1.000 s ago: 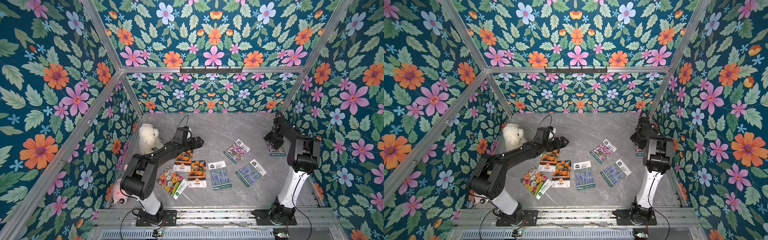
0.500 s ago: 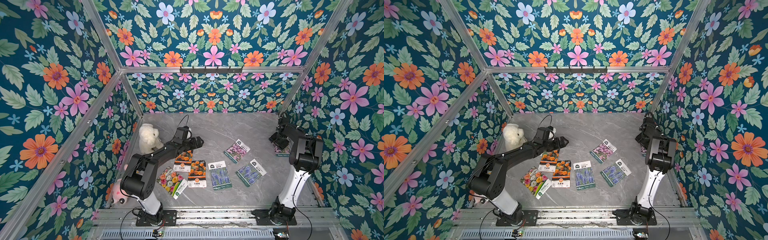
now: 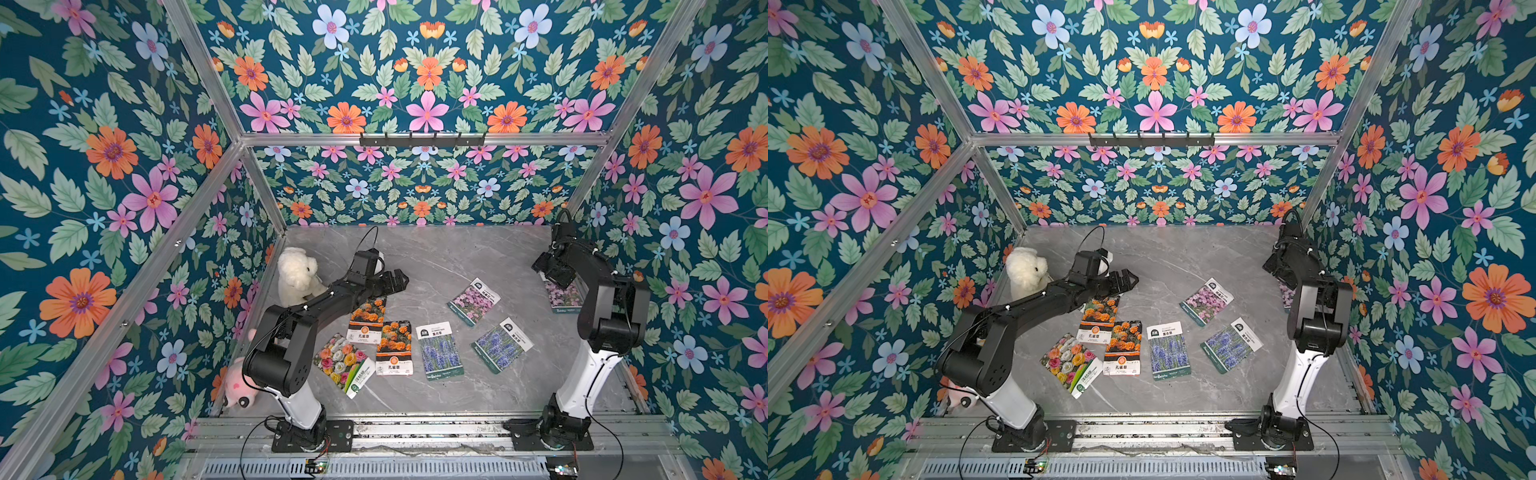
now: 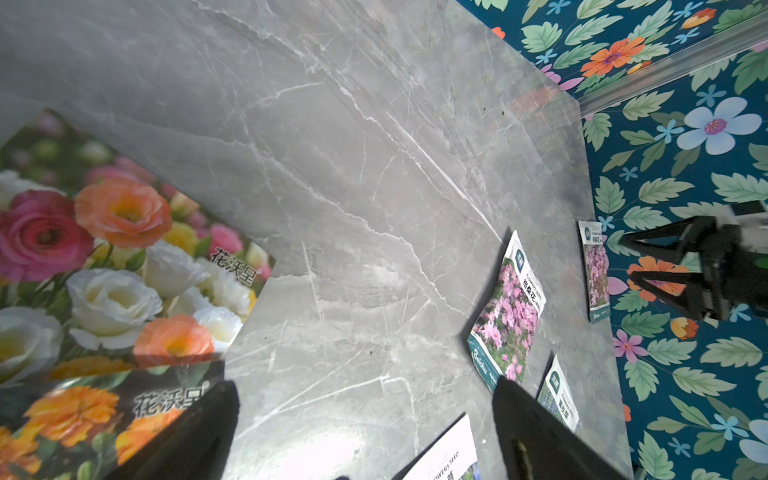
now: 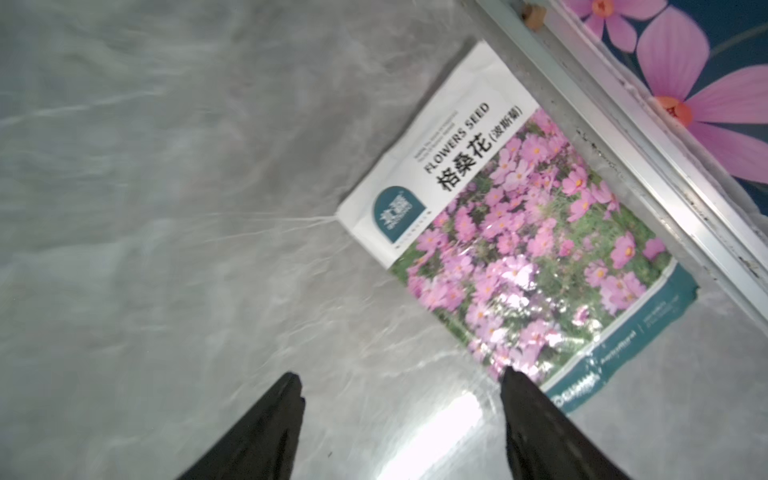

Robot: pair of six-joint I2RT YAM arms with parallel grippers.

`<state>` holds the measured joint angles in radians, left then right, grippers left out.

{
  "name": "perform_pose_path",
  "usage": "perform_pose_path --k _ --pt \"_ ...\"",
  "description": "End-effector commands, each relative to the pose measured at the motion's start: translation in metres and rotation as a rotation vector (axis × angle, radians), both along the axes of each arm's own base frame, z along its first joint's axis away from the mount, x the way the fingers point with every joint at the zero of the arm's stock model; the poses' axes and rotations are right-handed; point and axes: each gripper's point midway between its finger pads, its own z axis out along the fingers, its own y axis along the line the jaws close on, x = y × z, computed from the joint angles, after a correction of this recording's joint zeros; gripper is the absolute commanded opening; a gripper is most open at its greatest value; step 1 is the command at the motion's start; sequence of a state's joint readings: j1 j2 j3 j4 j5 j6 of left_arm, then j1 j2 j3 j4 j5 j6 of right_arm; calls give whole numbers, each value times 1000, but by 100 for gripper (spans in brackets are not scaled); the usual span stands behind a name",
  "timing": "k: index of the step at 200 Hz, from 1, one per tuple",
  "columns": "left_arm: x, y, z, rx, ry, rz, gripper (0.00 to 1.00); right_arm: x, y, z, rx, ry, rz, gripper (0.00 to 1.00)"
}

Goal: Arrange the seed packets in a row
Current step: Move the seed packet to the center of the board, then pick up the seed packet from the center of the board.

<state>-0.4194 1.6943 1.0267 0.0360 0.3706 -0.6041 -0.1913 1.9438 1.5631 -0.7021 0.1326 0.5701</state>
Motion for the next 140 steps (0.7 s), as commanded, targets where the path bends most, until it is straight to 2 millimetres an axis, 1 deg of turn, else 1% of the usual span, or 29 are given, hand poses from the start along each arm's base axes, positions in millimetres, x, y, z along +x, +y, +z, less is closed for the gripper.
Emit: perform_pose_path --k 1,18,38,50,65,77,87,100,109,119,140 --pt "2 -9 4 -11 -7 -29 100 -12 34 5 85 -12 55 80" --pt "6 -24 5 -27 -8 -60 100 -22 78 3 155 -39 149 79" --pt "6 -52 0 -51 3 -116 98 -35 129 -4 299 -73 234 76" --pt "6 -68 -4 -67 19 -147 96 -43 152 -7 356 -80 268 73" --pt "4 -89 -11 -93 40 -181 90 -52 177 -11 375 -70 318 69" --pt "0 -104 -15 -115 56 -213 85 -59 186 -18 389 -50 325 65" --pt "-4 -116 -20 -125 70 -238 80 -60 193 -24 418 -50 336 61" --pt "-9 -128 -28 -127 90 -261 76 -63 196 -33 424 -26 338 54" --pt "-13 -133 -34 -128 106 -272 72 -63 197 -39 426 -12 340 50" --pt "-16 -137 -39 -129 122 -278 70 -61 198 -43 428 -8 343 48" --pt "-24 -145 -48 -135 152 -303 63 -55 200 -46 434 -6 356 45"
